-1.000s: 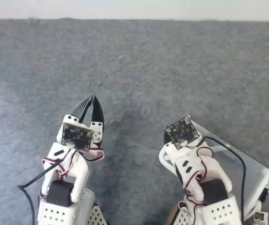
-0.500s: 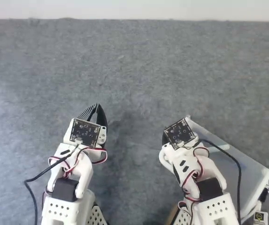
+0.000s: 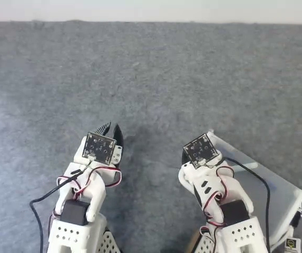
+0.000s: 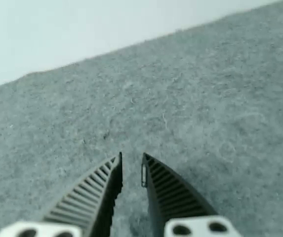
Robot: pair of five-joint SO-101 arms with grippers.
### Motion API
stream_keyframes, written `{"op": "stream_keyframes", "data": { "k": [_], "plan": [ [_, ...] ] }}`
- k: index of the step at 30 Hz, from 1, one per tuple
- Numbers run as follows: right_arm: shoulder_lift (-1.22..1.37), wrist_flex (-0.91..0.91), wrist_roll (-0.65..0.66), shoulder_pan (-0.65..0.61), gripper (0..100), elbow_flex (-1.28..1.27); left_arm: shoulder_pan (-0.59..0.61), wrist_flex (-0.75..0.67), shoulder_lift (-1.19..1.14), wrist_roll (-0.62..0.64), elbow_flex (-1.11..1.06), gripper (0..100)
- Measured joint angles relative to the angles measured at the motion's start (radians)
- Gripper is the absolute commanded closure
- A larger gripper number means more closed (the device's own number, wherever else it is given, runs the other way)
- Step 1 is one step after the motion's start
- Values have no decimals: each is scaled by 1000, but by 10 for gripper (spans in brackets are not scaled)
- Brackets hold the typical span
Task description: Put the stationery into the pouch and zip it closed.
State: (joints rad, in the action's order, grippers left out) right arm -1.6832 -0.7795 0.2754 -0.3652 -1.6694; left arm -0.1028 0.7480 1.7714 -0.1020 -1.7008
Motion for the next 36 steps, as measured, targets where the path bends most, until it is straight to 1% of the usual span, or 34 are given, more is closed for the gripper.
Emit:
{"op": "stream_keyframes", "data": {
  "k": [6,10,20,26,32,36],
  "plan": [
    [0,-94,-181,0,991,0,0,94,0,0,0,924],
    [0,-175,-249,0,991,0,0,141,0,0,0,924],
    [-17,-339,-265,-5,991,0,0,226,0,0,0,923],
    [-17,-348,-267,-5,991,0,0,307,0,0,0,924],
    [-17,-350,-267,-5,991,0,0,358,0,0,0,924],
    [-17,-351,-267,-6,991,0,0,420,0,0,0,924]
  ]
}}
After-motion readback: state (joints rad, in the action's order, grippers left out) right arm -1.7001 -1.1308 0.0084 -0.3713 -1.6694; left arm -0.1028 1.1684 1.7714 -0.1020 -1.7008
